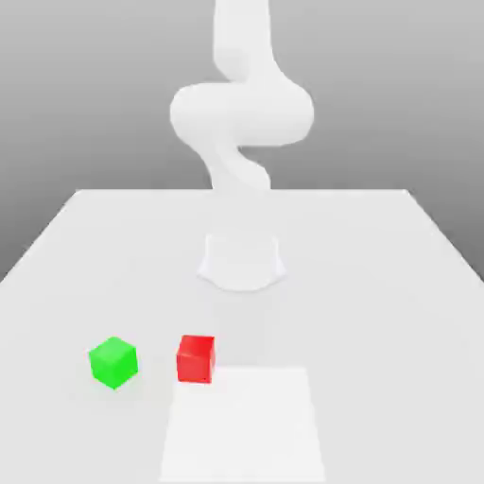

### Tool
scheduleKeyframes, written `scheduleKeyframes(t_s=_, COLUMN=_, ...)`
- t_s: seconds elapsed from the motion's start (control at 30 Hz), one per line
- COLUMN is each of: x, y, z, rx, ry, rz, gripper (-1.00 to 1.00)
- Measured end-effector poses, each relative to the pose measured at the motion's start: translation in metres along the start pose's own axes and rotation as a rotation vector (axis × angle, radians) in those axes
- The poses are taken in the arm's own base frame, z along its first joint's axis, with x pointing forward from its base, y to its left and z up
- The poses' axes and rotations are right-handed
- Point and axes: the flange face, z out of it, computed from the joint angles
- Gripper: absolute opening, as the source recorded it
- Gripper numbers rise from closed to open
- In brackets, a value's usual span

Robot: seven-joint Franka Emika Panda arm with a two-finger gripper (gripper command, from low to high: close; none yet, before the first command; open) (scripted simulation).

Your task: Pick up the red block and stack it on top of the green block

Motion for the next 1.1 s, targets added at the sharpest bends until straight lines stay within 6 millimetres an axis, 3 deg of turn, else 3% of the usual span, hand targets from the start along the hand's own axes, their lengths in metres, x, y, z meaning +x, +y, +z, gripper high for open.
scheduleKeyframes(t_s=0.13, x=-0.014, y=0.046, z=0.095, rx=-0.113, ry=-0.094, rz=0.018, gripper=0.0)
scheduleKeyframes(t_s=0.3, x=-0.056, y=0.117, z=0.191, rx=-0.253, ry=-0.216, rz=0.032, gripper=0.0)
scheduleKeyframes(t_s=0.43, x=-0.109, y=0.186, z=0.25, rx=-0.372, ry=-0.326, rz=0.04, gripper=0.0)
scheduleKeyframes(t_s=0.6, x=-0.19, y=0.279, z=0.305, rx=-0.512, ry=-0.469, rz=0.049, gripper=0.0)
scheduleKeyframes(t_s=0.83, x=-0.225, y=0.316, z=0.346, rx=-0.534, ry=-0.487, rz=0.05, gripper=0.0)
scheduleKeyframes(t_s=0.87, x=-0.227, y=0.318, z=0.348, rx=-0.535, ry=-0.487, rz=0.051, gripper=-1.0)
scheduleKeyframes(t_s=1.1, x=-0.227, y=0.317, z=0.348, rx=-0.535, ry=-0.488, rz=0.051, gripper=-1.0)
